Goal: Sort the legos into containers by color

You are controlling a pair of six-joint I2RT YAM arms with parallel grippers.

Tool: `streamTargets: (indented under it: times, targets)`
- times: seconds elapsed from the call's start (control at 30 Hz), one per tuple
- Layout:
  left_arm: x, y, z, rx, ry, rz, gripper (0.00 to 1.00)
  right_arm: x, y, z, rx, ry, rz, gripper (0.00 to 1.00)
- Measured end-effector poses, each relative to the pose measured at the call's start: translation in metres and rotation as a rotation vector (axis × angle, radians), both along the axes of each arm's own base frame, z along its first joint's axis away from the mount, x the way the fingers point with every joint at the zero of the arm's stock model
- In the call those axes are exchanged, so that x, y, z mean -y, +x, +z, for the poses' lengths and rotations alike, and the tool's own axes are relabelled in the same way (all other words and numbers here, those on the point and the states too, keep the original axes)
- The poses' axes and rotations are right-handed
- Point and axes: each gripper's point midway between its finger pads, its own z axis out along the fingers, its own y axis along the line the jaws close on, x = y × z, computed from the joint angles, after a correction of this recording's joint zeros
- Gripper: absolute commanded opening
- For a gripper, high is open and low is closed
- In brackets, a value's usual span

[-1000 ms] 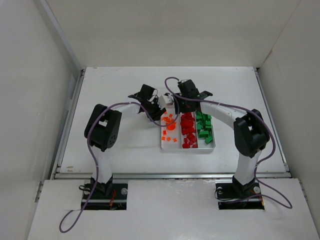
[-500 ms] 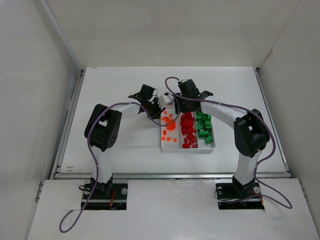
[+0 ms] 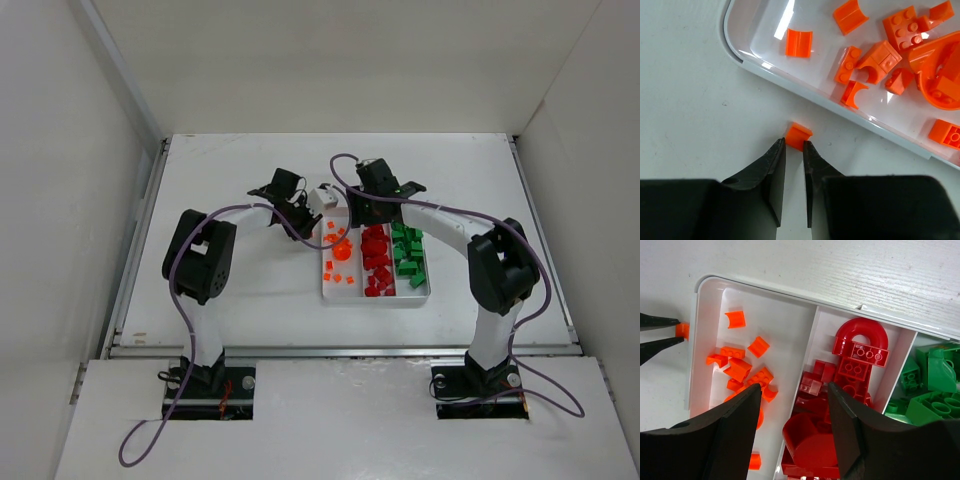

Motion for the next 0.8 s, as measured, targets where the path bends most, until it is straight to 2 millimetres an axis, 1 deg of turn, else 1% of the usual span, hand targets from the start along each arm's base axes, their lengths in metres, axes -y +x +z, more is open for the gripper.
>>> streamTargets:
  times: [0.1, 0.2, 0.4, 0.47, 0.53, 0.7, 0.73, 0.8]
  targets:
    - [-0.001, -0.001, 0.001, -0.008, 0.004, 0.013, 0.0, 0.001, 0.001, 0.002, 0.003, 0.004, -0.003, 0.61]
    - [-0.002, -0.002, 0.008, -0.006, -0.001, 0.023, 0.0, 0.005, 0.0, 0.008, 0.008, 0.02, -0.007, 0.61]
    - [0.004, -0.002, 0.044, 0.042, -0.058, 0.034, 0.0, 0.025, 0.006, 0.031, 0.045, 0.063, -0.052, 0.61]
    - [0.009, -0.002, 0.056, 0.059, -0.076, 0.032, 0.0, 0.029, 0.009, 0.038, 0.063, 0.077, -0.066, 0.61]
    - [0.018, -0.004, 0.063, 0.067, -0.089, 0.017, 0.0, 0.032, 0.01, 0.044, 0.079, 0.092, -0.075, 0.61]
    - [0.045, -0.019, 0.068, 0.053, -0.11, -0.03, 0.14, 0.041, 0.008, 0.044, 0.079, 0.107, -0.105, 0.61]
    - [0.05, -0.022, 0.069, 0.05, -0.114, -0.039, 0.19, 0.043, 0.009, 0.044, 0.081, 0.108, -0.11, 0.61]
    - [0.059, -0.025, 0.071, 0.046, -0.122, -0.054, 0.21, 0.047, 0.011, 0.044, 0.084, 0.11, -0.12, 0.61]
